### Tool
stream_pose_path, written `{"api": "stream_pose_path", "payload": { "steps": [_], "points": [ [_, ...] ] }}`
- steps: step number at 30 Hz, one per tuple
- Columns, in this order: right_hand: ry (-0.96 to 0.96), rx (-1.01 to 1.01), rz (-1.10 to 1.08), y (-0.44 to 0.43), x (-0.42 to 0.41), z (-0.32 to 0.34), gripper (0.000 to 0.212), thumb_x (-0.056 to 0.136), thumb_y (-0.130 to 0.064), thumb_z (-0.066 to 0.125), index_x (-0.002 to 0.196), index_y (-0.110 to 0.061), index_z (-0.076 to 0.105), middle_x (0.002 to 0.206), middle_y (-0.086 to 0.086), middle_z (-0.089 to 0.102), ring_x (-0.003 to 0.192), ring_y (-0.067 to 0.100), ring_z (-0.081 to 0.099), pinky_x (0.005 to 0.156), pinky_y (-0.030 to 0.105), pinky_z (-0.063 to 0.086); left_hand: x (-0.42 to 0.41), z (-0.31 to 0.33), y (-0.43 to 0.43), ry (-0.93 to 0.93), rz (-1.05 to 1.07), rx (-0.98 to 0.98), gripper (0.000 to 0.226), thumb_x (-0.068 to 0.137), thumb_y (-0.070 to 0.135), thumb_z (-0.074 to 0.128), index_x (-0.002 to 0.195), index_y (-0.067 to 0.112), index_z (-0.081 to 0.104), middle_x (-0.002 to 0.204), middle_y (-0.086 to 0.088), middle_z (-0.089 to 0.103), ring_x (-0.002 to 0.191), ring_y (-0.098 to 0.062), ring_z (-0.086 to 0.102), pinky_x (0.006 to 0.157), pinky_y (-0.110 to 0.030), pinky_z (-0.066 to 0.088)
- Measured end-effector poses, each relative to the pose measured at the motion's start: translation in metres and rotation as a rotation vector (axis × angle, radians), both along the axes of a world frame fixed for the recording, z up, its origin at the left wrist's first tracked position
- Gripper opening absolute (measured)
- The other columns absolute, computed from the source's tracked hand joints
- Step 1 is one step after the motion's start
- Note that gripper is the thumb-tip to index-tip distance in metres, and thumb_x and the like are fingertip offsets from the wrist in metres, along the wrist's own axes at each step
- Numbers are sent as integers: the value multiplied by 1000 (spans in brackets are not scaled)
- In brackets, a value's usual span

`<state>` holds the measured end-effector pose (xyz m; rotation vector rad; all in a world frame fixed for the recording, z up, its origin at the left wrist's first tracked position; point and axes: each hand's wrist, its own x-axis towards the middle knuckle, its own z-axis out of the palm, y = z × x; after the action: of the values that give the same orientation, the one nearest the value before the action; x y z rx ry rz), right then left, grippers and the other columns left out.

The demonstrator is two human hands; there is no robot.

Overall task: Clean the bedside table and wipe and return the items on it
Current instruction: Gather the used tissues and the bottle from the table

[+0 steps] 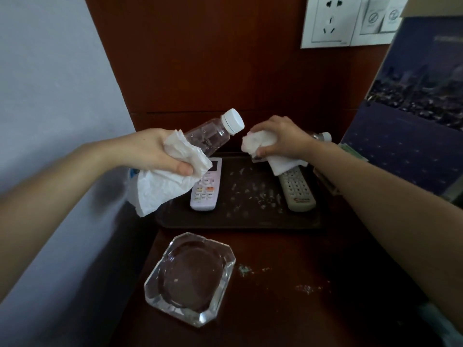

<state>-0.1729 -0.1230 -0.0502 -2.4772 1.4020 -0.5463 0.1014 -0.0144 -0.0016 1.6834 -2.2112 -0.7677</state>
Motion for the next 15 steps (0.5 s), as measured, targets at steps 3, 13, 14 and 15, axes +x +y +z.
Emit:
{"api": "stream_pose_path", "payload": {
  "steps": [3, 13, 14, 15],
  "points": [
    [212, -26, 6, -15, -2, -10, 72, 74, -50, 69, 137, -37, 36, 140, 2, 39, 132, 26, 23, 107, 45, 15, 1, -2, -8, 7, -17, -2, 64, 26, 81, 70, 78, 44, 69, 82, 19, 71, 74, 3, 66, 64, -18, 44],
    [203, -7, 39, -18, -5, -2, 77, 70, -39, 77, 135, -34, 36, 120, 3, 50, 111, 24, 45, 86, 37, 38, 3, 2, -12, -36, -29, 30, 69, 20, 88, 64, 76, 48, 68, 80, 21, 70, 74, 4, 65, 65, -17, 44],
    [137, -4, 35, -12, -5, 4, 77, 70, -37, 77, 135, -35, 36, 120, 2, 49, 110, 23, 46, 85, 36, 37, 3, 5, -8, -40, -26, 29, 68, 19, 89, 62, 74, 50, 67, 78, 23, 70, 72, 5, 65, 63, -15, 44],
    [70, -7, 35, -7, -4, 12, 77, 70, -36, 77, 135, -36, 36, 120, 1, 49, 109, 22, 46, 83, 35, 36, 3, 8, -4, -44, -23, 29, 67, 17, 89, 61, 72, 51, 67, 76, 24, 69, 70, 6, 64, 60, -13, 43]
  ]
}}
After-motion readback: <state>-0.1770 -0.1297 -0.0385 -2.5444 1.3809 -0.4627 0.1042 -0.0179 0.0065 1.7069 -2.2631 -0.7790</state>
